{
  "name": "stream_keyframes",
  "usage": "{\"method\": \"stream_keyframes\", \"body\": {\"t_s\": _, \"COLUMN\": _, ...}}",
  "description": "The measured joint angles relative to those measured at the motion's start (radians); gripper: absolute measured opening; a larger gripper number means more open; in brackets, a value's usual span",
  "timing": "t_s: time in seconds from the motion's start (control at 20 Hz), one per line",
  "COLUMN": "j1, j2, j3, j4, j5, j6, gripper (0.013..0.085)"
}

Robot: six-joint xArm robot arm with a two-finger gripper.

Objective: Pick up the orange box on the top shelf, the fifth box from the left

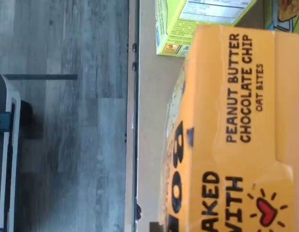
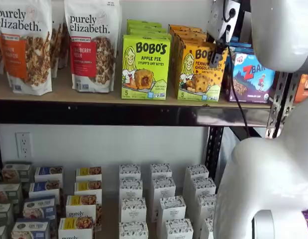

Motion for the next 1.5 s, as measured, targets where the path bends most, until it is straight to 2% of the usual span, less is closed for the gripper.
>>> {"method": "stream_keyframes", "body": {"t_s": 0.15, "j1": 0.0, "j2": 0.0, "j3": -0.001, "j4": 0.002, "j5": 0.003, "j6": 0.001, "gripper": 0.053}}
{"method": "stream_keyframes", "body": {"t_s": 0.2, "j1": 0.0, "j2": -0.001, "j3": 0.0, "j4": 0.003, "j5": 0.002, "j6": 0.001, "gripper": 0.049}}
{"method": "stream_keyframes", "body": {"t_s": 0.25, "j1": 0.0, "j2": -0.002, "j3": 0.001, "j4": 0.004, "j5": 0.001, "j6": 0.001, "gripper": 0.049}}
{"method": "stream_keyframes", "body": {"t_s": 0.3, "j1": 0.0, "j2": -0.004, "j3": 0.003, "j4": 0.005, "j5": 0.0, "j6": 0.001, "gripper": 0.045}}
{"method": "stream_keyframes", "body": {"t_s": 0.35, "j1": 0.0, "j2": -0.005, "j3": 0.003, "j4": 0.006, "j5": -0.001, "j6": 0.002, "gripper": 0.045}}
{"method": "stream_keyframes", "body": {"t_s": 0.4, "j1": 0.0, "j2": -0.005, "j3": 0.004, "j4": 0.006, "j5": -0.001, "j6": 0.002, "gripper": 0.041}}
{"method": "stream_keyframes", "body": {"t_s": 0.45, "j1": 0.001, "j2": -0.006, "j3": 0.005, "j4": 0.006, "j5": -0.001, "j6": 0.002, "gripper": 0.041}}
{"method": "stream_keyframes", "body": {"t_s": 0.6, "j1": 0.001, "j2": -0.008, "j3": 0.005, "j4": 0.009, "j5": -0.001, "j6": 0.002, "gripper": 0.033}}
{"method": "stream_keyframes", "body": {"t_s": 1.2, "j1": 0.008, "j2": -0.008, "j3": -0.024, "j4": 0.008, "j5": 0.058, "j6": 0.016, "gripper": 0.033}}
{"method": "stream_keyframes", "body": {"t_s": 1.5, "j1": 0.009, "j2": -0.067, "j3": 0.019, "j4": 0.006, "j5": 0.081, "j6": 0.02, "gripper": 0.033}}
